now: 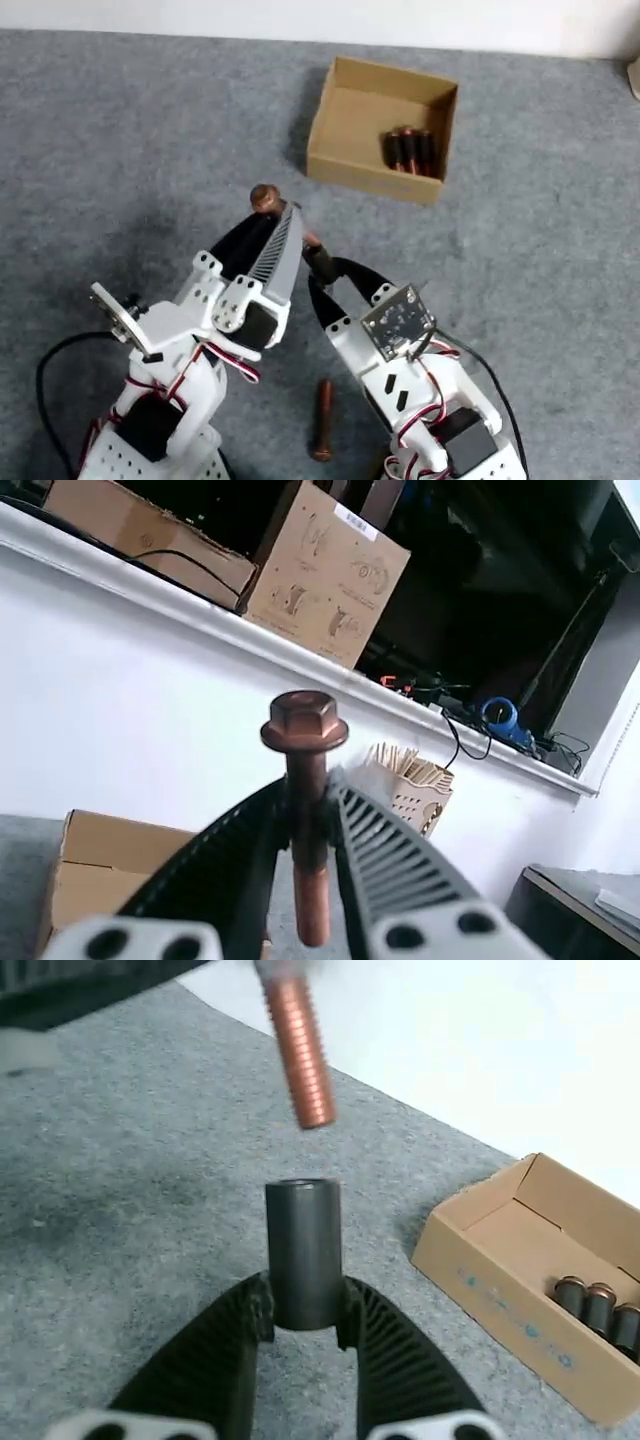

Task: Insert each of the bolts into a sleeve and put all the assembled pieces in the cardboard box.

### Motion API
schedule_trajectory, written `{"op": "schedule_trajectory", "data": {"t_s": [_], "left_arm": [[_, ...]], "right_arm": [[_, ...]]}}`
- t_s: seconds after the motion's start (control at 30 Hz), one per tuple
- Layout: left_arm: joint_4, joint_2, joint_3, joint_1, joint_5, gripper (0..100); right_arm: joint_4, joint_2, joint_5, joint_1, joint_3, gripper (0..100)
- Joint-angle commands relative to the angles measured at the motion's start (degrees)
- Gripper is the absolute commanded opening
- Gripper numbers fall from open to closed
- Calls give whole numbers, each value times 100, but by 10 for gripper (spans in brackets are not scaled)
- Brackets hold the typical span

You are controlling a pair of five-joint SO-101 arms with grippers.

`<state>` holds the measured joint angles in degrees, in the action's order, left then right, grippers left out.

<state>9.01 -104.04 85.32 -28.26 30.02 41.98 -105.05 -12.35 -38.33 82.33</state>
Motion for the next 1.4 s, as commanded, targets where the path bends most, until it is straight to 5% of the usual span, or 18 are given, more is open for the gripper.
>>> {"op": "schedule_trajectory", "data": {"t_s": [0.0, 0.5, 0.83, 1.13, 1.37], "left_arm": [[88, -40, 31, -4, 35, 6], [132, -40, 681, -119, 264, 6], [1626, -48, 92, -629, 1108, 6], [1767, -48, -13, -620, 1160, 13], [2866, -48, -277, -804, 695, 312]], "right_arm": [[-163, -31, 35, -57, -66, 5], [-171, -31, 26, -48, -66, 5], [-189, -31, 26, 321, -66, 5], [-180, -31, 26, 330, -75, 5], [-180, -31, 26, 321, -40, 5]]}}
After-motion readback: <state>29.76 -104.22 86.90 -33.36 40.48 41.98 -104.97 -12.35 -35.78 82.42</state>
